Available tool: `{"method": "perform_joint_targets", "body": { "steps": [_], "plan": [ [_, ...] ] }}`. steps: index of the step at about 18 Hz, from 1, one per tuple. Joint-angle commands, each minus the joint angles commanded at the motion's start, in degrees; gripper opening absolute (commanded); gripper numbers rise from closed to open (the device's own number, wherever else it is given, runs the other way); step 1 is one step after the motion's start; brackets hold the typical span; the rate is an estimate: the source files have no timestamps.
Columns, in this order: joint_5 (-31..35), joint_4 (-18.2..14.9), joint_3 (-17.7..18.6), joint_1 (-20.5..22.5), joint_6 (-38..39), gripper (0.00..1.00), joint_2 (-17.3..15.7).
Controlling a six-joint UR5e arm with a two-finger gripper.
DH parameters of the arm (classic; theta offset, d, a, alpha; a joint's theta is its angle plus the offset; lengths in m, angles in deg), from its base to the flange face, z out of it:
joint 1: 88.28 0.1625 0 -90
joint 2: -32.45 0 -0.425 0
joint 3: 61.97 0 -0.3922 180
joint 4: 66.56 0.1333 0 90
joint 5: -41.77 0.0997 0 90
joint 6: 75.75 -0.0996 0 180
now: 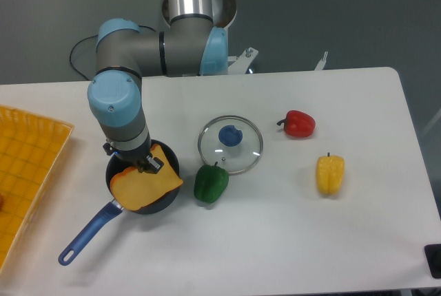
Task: Place the bread slice in the pot
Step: 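Tilt the bread slice flat and lower it into the saucepan, then open the gripper to release the bread inside the saucepan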
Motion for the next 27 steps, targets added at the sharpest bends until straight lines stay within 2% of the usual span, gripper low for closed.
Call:
{"method": "perform_joint_targets", "body": {
  "steps": [3,7,14,16,18,19,20,21,27],
  "plan": [
    [0.1,-0.2,0.3,0.0,-0.2,0.18,0.0],
    [2.5,0.2,2.4,-0.4,-0.4,0.18,-0.6],
    [2.5,0.3,2.4,-0.9,0.2,0.23,-0.3],
    [2.5,0.8,2.4,-1.0,0.3,0.34,0.1],
    [2.7,1.0,2.5,-1.6,0.3,0.39,0.2],
    [2.7,1.1,2.5,-1.7,0.3,0.5,0.3],
    [2.7,1.1,2.4,-1.7,0.2,0.9,0.6],
    [3.1,1.2,2.4,-1.7,0.0,1.0,0.7],
    [3.8,1.2,2.5,-2.0,0.2,1.0,0.5]
  ]
}}
